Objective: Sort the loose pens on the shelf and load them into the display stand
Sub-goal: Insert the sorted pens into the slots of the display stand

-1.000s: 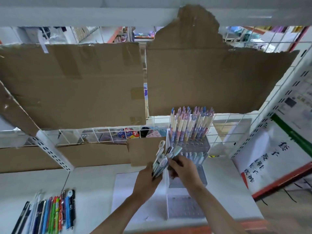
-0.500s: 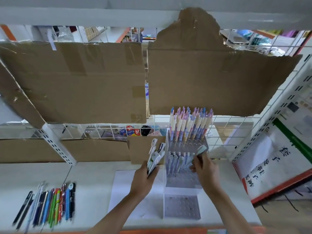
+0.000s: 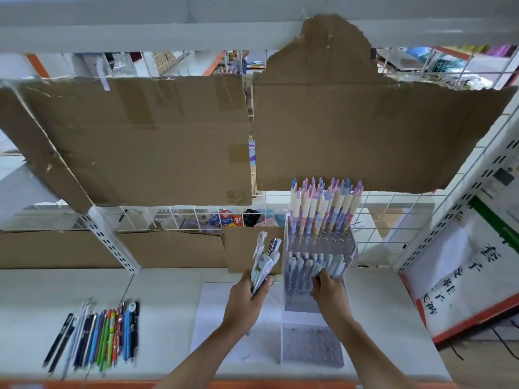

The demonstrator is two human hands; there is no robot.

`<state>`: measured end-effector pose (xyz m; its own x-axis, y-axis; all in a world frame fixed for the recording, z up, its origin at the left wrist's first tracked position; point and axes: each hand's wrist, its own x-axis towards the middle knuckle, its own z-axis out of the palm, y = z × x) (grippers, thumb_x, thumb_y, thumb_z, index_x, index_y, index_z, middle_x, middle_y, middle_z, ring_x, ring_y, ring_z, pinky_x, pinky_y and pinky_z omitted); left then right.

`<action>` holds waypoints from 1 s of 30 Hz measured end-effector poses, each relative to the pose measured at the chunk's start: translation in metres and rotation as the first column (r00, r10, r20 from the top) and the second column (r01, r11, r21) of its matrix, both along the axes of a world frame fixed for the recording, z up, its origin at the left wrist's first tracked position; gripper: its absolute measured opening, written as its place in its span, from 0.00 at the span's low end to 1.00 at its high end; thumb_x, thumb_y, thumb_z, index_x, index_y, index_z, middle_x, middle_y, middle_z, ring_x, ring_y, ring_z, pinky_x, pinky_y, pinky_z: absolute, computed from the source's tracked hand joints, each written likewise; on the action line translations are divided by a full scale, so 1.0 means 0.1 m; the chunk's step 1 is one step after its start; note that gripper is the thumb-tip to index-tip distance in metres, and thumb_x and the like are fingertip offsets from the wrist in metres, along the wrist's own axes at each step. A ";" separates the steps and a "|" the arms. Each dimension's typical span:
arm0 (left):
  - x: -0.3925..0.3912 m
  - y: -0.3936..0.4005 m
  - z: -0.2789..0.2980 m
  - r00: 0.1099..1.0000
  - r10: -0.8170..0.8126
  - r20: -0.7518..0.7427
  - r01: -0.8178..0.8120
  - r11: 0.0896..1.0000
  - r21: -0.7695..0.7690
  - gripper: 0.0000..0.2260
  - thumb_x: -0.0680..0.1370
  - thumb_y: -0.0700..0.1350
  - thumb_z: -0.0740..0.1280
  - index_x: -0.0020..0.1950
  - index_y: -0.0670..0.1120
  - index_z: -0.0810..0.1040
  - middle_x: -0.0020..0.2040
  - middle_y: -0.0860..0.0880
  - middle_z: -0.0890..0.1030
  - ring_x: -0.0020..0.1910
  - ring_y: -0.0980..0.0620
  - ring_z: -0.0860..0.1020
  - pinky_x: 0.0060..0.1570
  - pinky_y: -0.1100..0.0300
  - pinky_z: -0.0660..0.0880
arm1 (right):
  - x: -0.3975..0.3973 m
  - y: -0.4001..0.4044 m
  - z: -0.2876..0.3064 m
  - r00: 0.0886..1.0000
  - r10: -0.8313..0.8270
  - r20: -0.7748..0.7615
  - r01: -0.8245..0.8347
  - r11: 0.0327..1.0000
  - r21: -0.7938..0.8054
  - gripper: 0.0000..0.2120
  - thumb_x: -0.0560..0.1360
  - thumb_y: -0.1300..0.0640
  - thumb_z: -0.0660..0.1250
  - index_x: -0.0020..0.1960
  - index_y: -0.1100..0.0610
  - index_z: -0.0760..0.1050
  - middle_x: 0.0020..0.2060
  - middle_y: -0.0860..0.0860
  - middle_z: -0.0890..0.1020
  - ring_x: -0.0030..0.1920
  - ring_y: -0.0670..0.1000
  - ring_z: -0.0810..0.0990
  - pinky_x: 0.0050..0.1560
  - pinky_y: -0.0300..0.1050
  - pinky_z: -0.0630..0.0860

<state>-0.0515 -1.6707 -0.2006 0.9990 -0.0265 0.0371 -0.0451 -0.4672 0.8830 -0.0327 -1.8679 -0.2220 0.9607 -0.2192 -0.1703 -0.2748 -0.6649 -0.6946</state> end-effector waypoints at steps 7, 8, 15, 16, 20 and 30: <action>0.02 0.00 -0.01 1.000 -0.009 -0.009 0.008 1.000 -0.023 0.10 0.75 0.55 0.64 0.45 0.49 0.72 0.26 0.54 0.70 0.25 0.54 0.69 0.29 0.50 0.69 | 0.03 0.03 0.01 0.999 -0.009 0.032 0.011 0.999 -0.053 0.08 0.81 0.59 0.57 0.43 0.59 0.68 0.42 0.61 0.81 0.41 0.61 0.80 0.40 0.53 0.76; 0.02 -0.01 -0.01 1.000 -0.010 -0.010 0.010 1.000 -0.020 0.11 0.75 0.56 0.63 0.45 0.49 0.72 0.26 0.53 0.70 0.25 0.54 0.69 0.29 0.49 0.70 | 0.03 0.02 0.01 0.999 -0.005 0.034 0.008 0.998 -0.062 0.08 0.80 0.59 0.57 0.43 0.59 0.68 0.42 0.61 0.81 0.40 0.61 0.80 0.39 0.53 0.75; 0.08 -0.08 0.00 1.000 -0.021 0.000 0.021 1.000 0.005 0.06 0.77 0.50 0.66 0.45 0.50 0.71 0.28 0.53 0.71 0.26 0.54 0.69 0.29 0.57 0.67 | -0.07 -0.02 -0.02 0.995 -0.028 0.100 0.031 0.999 -0.026 0.04 0.78 0.59 0.63 0.45 0.58 0.70 0.43 0.59 0.82 0.39 0.60 0.81 0.37 0.55 0.78; 0.09 -0.09 -0.01 1.000 -0.021 0.002 0.021 1.000 0.012 0.06 0.77 0.50 0.66 0.46 0.50 0.71 0.28 0.53 0.72 0.26 0.54 0.70 0.29 0.57 0.67 | -0.08 -0.02 0.00 0.995 -0.024 0.100 0.028 0.999 -0.031 0.04 0.78 0.59 0.63 0.45 0.58 0.70 0.43 0.59 0.82 0.39 0.60 0.81 0.38 0.55 0.78; 0.11 -0.14 -0.01 0.999 -0.025 -0.023 0.026 1.000 0.016 0.08 0.77 0.51 0.66 0.48 0.48 0.73 0.29 0.52 0.73 0.27 0.53 0.71 0.30 0.57 0.68 | -0.02 0.01 0.05 0.998 -0.015 0.065 0.018 0.999 -0.039 0.06 0.78 0.60 0.62 0.42 0.57 0.70 0.40 0.56 0.80 0.38 0.59 0.79 0.38 0.54 0.76; 0.11 -0.16 0.02 0.999 -0.024 -0.030 0.024 1.000 -0.010 0.09 0.77 0.53 0.66 0.48 0.48 0.73 0.31 0.45 0.77 0.27 0.53 0.72 0.29 0.55 0.69 | -0.01 0.07 0.09 0.996 -0.064 0.058 0.065 0.997 -0.027 0.05 0.78 0.57 0.63 0.48 0.59 0.71 0.43 0.57 0.82 0.41 0.60 0.81 0.38 0.52 0.78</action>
